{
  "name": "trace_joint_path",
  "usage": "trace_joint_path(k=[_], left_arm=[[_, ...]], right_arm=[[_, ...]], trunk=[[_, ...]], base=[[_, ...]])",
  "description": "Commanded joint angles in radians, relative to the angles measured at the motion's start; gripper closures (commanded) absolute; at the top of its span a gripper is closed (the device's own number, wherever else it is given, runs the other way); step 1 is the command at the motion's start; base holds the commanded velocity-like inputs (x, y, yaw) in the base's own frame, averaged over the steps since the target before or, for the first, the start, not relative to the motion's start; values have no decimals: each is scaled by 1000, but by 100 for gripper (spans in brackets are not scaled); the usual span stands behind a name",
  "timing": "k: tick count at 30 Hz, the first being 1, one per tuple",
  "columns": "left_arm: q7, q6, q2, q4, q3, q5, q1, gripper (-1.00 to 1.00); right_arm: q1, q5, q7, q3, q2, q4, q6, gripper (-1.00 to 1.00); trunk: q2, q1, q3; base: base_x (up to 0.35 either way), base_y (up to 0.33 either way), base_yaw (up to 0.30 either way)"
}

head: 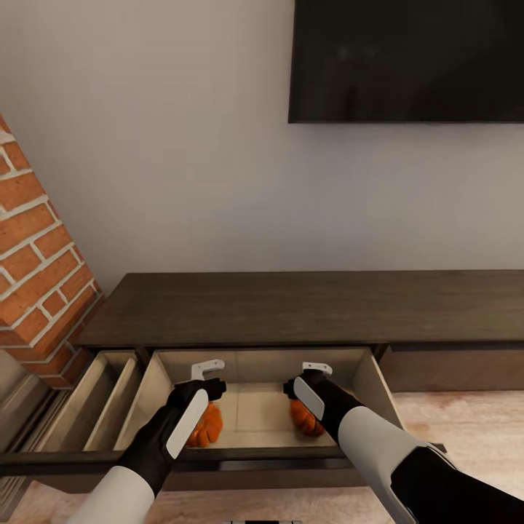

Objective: Place each of the two pumpkins and all three candles from the living room inside a cabinet in the living room (use any cabinet), then make sure every cabinet is closed, and position the cauldron so it is next to a table in the living room.

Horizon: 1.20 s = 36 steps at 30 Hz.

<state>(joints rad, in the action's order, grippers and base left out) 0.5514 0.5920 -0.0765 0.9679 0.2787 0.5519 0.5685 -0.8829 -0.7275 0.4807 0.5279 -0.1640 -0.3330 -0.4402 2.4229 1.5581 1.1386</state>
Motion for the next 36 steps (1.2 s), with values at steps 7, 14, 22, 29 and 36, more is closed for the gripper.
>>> trace_joint_path(k=[7, 14, 22, 29, 36], left_arm=[[9, 16, 0, 2, 2, 17, 1, -100], [10, 18, 1, 14, 0, 17, 1, -100], [10, 20, 1, 15, 0, 17, 1, -100], [10, 34, -2, 15, 1, 20, 1, -100], [9, 159, 2, 18, 0, 179, 1, -100]], right_arm=[[-1, -9, 6, 8, 3, -2, -6, -100], [-1, -12, 5, 7, 6, -1, -6, -100], [-1, -19, 5, 6, 6, -1, -6, -100], [-1, -19, 3, 3, 6, -14, 11, -100], [-1, -22, 2, 4, 6, -15, 8, -100]], trunk=[[-49, -27, -21], [-98, -54, -43], [-154, -85, -68], [-168, -92, -74], [-217, -119, -96]], base=[[0, 0, 0], [0, 0, 0], [0, 0, 0], [0, 0, 0], [0, 0, 0]])
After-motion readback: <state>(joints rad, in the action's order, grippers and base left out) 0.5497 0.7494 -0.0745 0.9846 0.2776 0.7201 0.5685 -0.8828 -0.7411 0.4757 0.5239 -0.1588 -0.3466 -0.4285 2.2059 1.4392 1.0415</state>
